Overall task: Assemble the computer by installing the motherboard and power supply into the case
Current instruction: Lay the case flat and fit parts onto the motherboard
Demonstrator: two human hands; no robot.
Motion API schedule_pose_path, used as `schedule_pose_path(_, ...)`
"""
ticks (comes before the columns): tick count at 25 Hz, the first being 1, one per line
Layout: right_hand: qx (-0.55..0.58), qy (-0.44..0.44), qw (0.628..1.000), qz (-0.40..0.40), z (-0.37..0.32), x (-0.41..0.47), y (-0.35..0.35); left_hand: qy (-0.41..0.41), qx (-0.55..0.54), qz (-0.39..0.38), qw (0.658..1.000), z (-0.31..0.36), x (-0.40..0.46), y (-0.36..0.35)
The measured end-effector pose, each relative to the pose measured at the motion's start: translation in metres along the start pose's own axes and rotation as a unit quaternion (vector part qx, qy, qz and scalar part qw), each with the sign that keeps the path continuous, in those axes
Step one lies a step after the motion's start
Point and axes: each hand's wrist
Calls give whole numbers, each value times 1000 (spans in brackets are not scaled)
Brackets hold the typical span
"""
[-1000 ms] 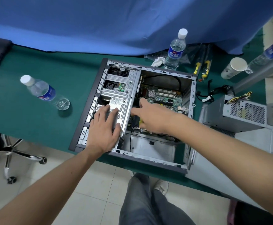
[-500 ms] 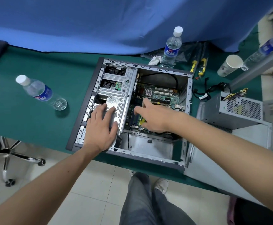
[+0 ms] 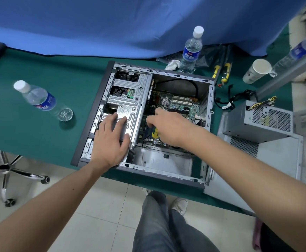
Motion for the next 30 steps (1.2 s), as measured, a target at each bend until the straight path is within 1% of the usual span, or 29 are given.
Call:
schedule_pose_path(2, -60, -5, 997, 52, -3, -2, -8, -1, -1, 2, 1000, 0, 0, 0)
schedule_pose_path(4, -113, -49, 988, 91, -4, 0, -16, 0, -2, 2, 1000, 1, -2, 0)
schedule_pose_path(6, -88, -79, 989, 83, -2, 4, -18, 1, 0, 1, 1000, 0, -3, 0)
schedule_pose_path(7, -53, -83, 993, 57, 2, 5, -16, 1, -1, 1, 1000, 0, -3, 1)
schedule_pose_path(9, 22, -53, 998, -22, 8, 2, -7, 0, -1, 1, 1000, -1, -1, 1)
schedule_pose_path(11, 19, -5, 999, -42, 11, -3, -6, 0, 0, 1, 1000, 0, 0, 1)
schedule_pose_path(13, -28, -2, 1000, -1, 6, -6, -16, -2, 1, 1, 1000, 1, 0, 0)
schedule_pose_path(15, -83, -35, 994, 58, 0, -4, -26, -1, 5, 0, 1000, 0, -1, -1)
schedule_pose_path(16, -96, -60, 991, 69, -3, -2, -27, 0, 6, -1, 1000, -1, -1, -1)
schedule_pose_path(18, -54, -81, 994, 50, -2, 4, -22, 3, 3, -4, 1000, -2, -2, -1)
schedule_pose_path(20, 11, -49, 999, -12, 0, 3, -11, 3, 3, -7, 1000, -1, -1, -1)
schedule_pose_path(21, 23, -19, 999, -21, 1, 2, -7, 2, 4, -8, 1000, -1, -1, -1)
schedule_pose_path(22, 5, 11, 1000, -22, 1, 0, -6, 1, 4, -7, 1000, 0, 1, -1)
schedule_pose_path(23, -21, 31, 999, -7, 0, -2, -7, 0, 3, -5, 1000, 0, 2, -1)
schedule_pose_path(25, -75, 33, 995, 50, -8, -4, -14, -1, 2, -4, 1000, 0, 0, -1)
schedule_pose_path(26, -97, 9, 992, 77, -10, -2, -21, 0, 2, -4, 1000, -1, -1, -2)
schedule_pose_path(27, -115, -25, 989, 87, -12, -1, -26, 1, 1, -3, 1000, -1, -3, -2)
schedule_pose_path(28, -114, -54, 989, 75, -15, 0, -29, 2, 0, -2, 1000, -1, -4, -2)
schedule_pose_path(30, -55, -86, 994, 38, -14, 4, -26, 2, -2, 1, 1000, -1, -3, -1)
Point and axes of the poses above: each hand's wrist, its own x-axis towards the middle knuckle, its own y-axis out of the back of the hand, z = x × y, and after that the axes turned 9 degrees about x, right-handed
